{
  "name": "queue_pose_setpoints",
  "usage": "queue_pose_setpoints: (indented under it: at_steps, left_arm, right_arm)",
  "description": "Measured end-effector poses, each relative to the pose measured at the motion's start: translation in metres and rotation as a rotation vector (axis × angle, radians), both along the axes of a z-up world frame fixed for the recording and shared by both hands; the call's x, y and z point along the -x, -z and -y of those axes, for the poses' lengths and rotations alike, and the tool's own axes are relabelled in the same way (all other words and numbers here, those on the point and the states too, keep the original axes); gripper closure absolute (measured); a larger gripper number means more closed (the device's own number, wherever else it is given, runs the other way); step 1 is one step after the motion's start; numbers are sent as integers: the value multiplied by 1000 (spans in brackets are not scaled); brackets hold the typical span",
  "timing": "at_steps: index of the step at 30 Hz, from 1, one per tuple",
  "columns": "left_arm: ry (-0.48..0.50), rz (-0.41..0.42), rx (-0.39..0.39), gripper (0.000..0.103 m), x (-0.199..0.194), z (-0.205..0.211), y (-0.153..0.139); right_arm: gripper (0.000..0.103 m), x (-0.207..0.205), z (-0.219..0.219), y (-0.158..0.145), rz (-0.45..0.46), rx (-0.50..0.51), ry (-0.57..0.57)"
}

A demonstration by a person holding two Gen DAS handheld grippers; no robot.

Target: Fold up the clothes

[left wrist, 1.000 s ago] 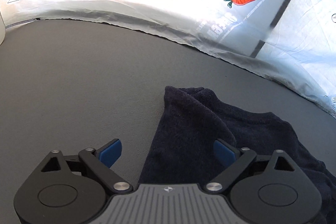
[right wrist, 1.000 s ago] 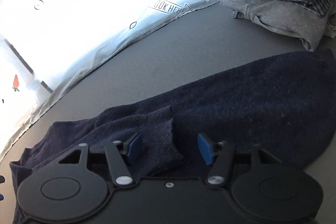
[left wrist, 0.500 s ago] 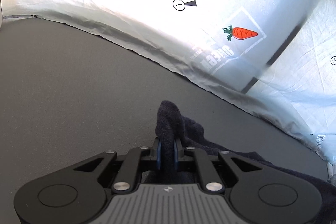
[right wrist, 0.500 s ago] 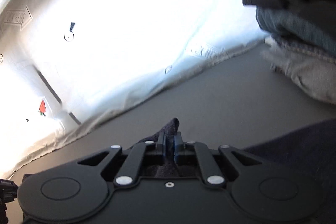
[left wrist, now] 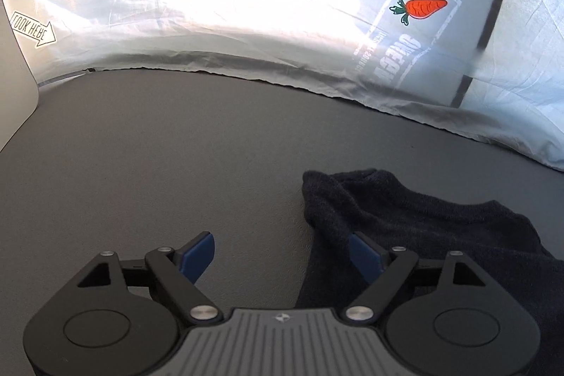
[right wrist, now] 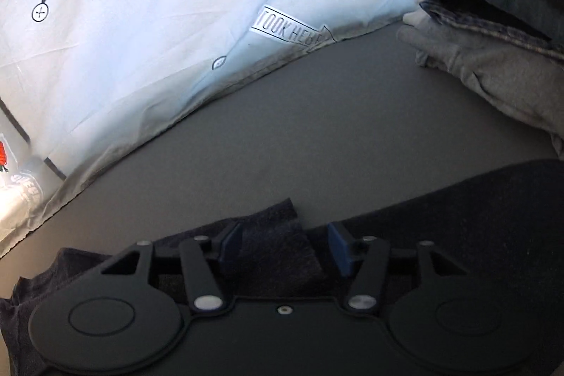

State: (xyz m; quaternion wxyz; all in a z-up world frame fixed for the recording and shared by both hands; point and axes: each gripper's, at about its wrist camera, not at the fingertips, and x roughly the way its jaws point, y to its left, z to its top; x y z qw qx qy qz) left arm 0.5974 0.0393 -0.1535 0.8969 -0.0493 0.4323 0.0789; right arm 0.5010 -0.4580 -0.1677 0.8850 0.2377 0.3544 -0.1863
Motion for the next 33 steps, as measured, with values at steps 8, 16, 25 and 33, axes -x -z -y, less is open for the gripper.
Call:
queue_pose_setpoints:
  at_steps: [8,16,25,33]
  left_arm:
    - [67,-139,9,19,91,0,9]
    - [145,-224,-20,18,190,14,21]
    - [153,-244,29,18,225,9,16]
    - [204,-234,0,18,257,6,7]
  right_arm:
    - [96,7,3,-3,138,-168,-1]
    - [97,46,-29,-33,333,-345,-55]
    - [97,95,-101,-41,318,-444,-250]
    - [97,121,-156,-50,291,-478,-408]
